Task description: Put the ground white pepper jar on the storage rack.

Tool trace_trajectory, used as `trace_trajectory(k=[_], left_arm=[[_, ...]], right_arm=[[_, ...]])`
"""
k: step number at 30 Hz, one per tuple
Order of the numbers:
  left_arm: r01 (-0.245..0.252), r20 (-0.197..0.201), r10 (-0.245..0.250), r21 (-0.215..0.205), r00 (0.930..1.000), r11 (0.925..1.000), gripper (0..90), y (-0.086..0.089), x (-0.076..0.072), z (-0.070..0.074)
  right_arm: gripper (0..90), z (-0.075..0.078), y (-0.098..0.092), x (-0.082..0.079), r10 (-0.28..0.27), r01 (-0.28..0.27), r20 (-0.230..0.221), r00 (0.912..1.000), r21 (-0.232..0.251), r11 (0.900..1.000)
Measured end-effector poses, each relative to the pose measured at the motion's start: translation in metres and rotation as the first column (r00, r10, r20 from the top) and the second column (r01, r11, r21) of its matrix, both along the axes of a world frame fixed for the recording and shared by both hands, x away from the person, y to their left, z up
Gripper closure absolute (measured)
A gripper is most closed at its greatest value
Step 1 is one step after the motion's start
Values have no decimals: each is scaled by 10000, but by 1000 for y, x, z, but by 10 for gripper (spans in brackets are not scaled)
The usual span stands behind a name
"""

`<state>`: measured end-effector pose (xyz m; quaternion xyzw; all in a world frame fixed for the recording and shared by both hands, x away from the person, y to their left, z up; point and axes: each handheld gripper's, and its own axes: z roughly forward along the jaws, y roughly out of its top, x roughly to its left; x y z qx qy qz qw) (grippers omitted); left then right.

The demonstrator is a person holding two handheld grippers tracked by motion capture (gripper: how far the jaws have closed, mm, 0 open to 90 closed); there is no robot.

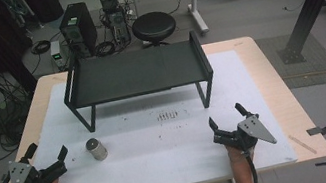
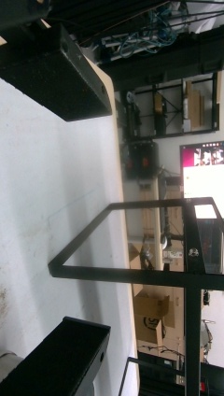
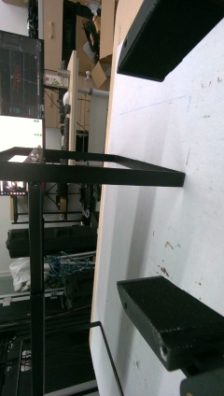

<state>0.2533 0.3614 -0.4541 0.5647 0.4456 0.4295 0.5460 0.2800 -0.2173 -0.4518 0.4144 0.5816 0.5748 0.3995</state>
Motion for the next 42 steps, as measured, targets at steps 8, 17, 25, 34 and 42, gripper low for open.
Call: trace_trajectory(k=[8, 17, 25, 34, 42], left_arm=[[-1, 14, 1, -13, 10000, 10000, 2, 0, 0, 0], [-1, 29, 1, -32, 10000, 10000, 2, 0, 0, 0], [-18, 40, 18, -54, 10000, 10000, 2, 0, 0, 0], [-48, 46, 49, -74, 10000, 10000, 2, 1, -1, 0], [-43, -10, 43, -85, 10000, 10000, 2, 1, 0, 1]], right_arm=[[0, 0, 0, 0, 0, -1, -15, 10000, -20, 10000], [0, 0, 0, 0, 1, -1, -9, 10000, -17, 10000], [0, 0, 0, 0, 11, -11, 2, 10000, -1, 10000], [0, 0, 0, 0, 4, -4, 28, 10000, 5, 10000], [0, 0, 0, 0, 14, -14, 15, 10000, -30, 10000]])
